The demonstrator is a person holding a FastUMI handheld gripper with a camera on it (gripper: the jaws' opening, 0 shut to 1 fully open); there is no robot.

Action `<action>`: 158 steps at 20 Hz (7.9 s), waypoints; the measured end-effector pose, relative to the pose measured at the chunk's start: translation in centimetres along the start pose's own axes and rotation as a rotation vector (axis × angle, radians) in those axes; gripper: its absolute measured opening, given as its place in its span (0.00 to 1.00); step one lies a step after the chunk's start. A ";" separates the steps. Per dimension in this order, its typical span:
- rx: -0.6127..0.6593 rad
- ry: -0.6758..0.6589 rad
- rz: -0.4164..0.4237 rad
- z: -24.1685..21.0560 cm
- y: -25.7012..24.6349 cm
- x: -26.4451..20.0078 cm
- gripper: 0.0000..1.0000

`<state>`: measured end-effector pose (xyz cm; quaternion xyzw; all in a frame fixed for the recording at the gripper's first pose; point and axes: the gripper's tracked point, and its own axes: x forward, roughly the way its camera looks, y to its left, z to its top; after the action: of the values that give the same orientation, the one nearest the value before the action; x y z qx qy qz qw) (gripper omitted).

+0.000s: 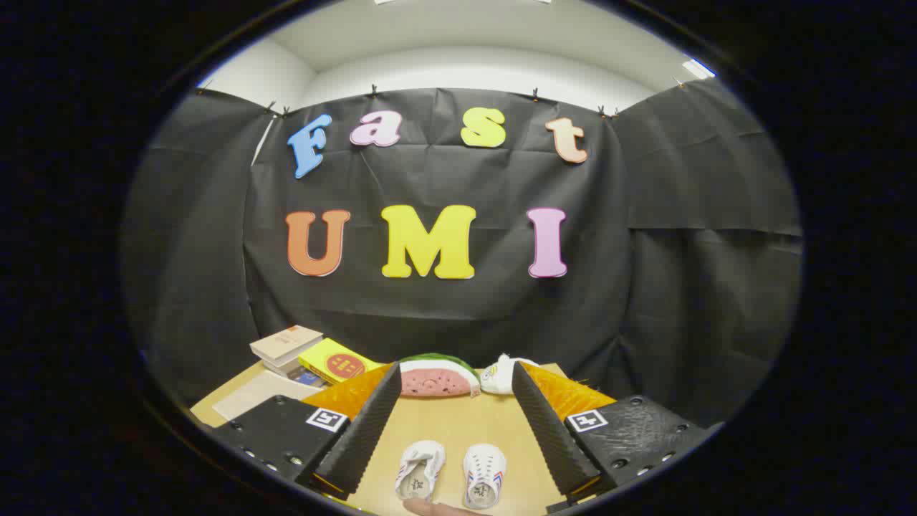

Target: Open the storage box then place both shoes into the box .Put the left shoe in first, then the right shoe, with the right side of both shoes facing outward in a uniform manner.

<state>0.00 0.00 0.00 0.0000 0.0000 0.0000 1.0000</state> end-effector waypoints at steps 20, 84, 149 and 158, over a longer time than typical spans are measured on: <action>-0.019 -0.049 0.007 0.6 -0.8 0.8 0.94; 0.784 1.060 1.064 -11.9 29.1 8.2 0.00; -0.125 1.340 0.215 -31.9 3.7 8.6 0.96; -0.150 1.261 0.097 -34.7 3.1 12.7 0.56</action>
<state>12.66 3.13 -34.66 -0.0701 0.5887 0.0455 0.8040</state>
